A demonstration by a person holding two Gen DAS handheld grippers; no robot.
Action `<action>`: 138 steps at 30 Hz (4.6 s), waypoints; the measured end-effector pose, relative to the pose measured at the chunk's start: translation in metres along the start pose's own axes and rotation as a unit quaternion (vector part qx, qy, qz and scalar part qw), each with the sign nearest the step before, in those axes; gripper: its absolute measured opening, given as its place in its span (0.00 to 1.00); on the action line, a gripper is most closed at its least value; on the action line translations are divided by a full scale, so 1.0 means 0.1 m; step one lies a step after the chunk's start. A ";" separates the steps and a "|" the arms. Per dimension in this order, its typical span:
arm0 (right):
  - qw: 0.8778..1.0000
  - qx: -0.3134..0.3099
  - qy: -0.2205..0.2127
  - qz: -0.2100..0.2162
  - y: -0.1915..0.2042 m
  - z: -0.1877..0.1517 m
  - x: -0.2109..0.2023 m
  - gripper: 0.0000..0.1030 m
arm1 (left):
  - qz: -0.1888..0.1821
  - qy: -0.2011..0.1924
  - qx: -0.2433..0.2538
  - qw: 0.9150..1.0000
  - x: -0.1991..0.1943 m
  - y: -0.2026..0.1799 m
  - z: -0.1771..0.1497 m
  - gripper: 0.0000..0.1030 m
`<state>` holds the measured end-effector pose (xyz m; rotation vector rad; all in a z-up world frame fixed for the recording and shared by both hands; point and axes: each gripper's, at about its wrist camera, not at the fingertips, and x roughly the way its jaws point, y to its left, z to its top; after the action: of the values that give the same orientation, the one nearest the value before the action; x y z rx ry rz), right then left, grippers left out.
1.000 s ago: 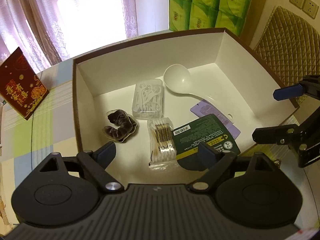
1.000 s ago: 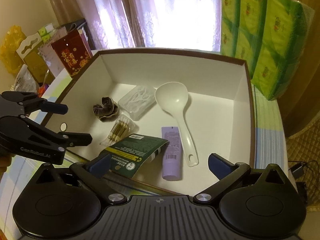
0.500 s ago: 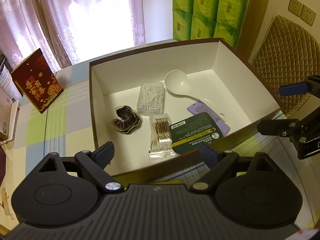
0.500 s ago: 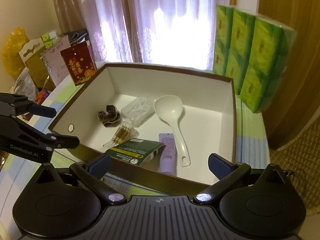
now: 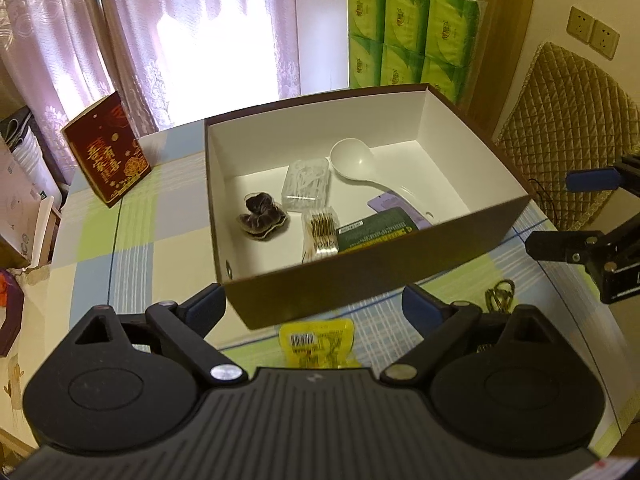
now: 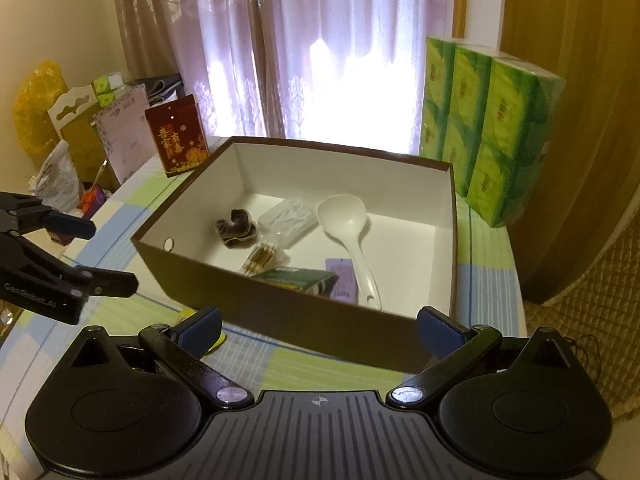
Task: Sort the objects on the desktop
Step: 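Withdraw both tools from the box toward the remaining items, then grasp the yellow snack packet with the left tool, then grasp the black cable with the right tool while the left tool lifts the yellow packet, then carry the yellow packet toward the box with the left tool while the right tool holds the cable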
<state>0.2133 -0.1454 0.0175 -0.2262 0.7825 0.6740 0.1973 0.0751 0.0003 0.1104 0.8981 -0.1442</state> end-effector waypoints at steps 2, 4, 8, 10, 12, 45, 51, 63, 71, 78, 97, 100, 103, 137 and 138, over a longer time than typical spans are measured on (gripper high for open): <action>1.000 0.003 -0.001 0.000 0.02 -0.05 -0.05 0.98 | 0.003 -0.003 -0.003 1.000 -0.08 0.02 -0.07 0.90; 1.000 0.007 -0.003 0.000 0.02 -0.10 -0.11 0.98 | 0.009 -0.005 -0.007 1.000 -0.15 0.05 -0.13 0.90; 1.000 0.014 -0.005 0.001 0.03 -0.19 -0.19 0.98 | 0.016 -0.009 -0.018 1.000 -0.28 0.10 -0.26 0.90; 1.000 0.018 -0.005 -0.001 0.02 -0.24 -0.22 0.98 | 0.020 -0.009 -0.022 1.000 -0.34 0.13 -0.33 0.90; 1.000 0.024 -0.004 -0.004 0.02 -0.31 -0.25 0.98 | 0.025 -0.010 -0.025 0.999 -0.37 0.14 -0.41 0.90; 0.985 0.121 0.110 -0.052 -0.26 -1.39 -0.01 0.98 | 0.071 -0.020 0.192 0.979 0.56 -0.42 -1.43 0.78; 0.981 0.135 0.124 -0.062 -0.32 -1.44 0.04 0.98 | 0.078 -0.017 0.222 0.972 0.76 -0.39 -1.38 0.74; 0.975 0.155 0.140 -0.072 -0.42 -1.41 0.20 0.98 | 0.061 -0.031 0.283 0.957 1.03 -0.38 -1.23 0.60; 0.975 0.152 0.148 -0.069 -0.41 -1.37 0.29 0.98 | -0.014 -0.012 0.253 0.967 1.08 -0.24 -1.11 0.28; 0.976 0.146 0.145 -0.068 -0.41 -1.34 0.31 0.98 | -0.024 -0.010 0.190 0.981 1.03 -0.15 -1.07 0.17; 0.985 0.119 0.116 -0.055 -0.28 -1.27 0.27 0.98 | -0.115 -0.047 -0.228 0.966 0.59 1.04 -1.22 0.13; 0.986 0.110 0.112 -0.050 -0.23 -1.24 0.28 0.98 | -0.117 -0.047 -0.275 0.953 0.53 1.19 -1.31 0.12; 0.988 0.103 0.110 -0.045 -0.18 -1.22 0.29 0.98 | -0.116 -0.046 -0.306 0.944 0.46 1.30 -1.41 0.12; 0.991 0.042 0.126 -0.033 0.16 -1.35 0.55 0.13 | -0.093 -0.045 -0.277 0.955 0.12 1.13 -1.52 0.05; 0.991 0.044 0.126 -0.033 0.16 -1.36 0.53 0.13 | -0.093 -0.045 -0.277 0.955 0.12 1.13 -1.52 0.05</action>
<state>0.1524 -0.1662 -0.1146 -0.2592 1.0396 0.5525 0.1069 0.2088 -0.0988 -0.5009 0.8280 -0.0682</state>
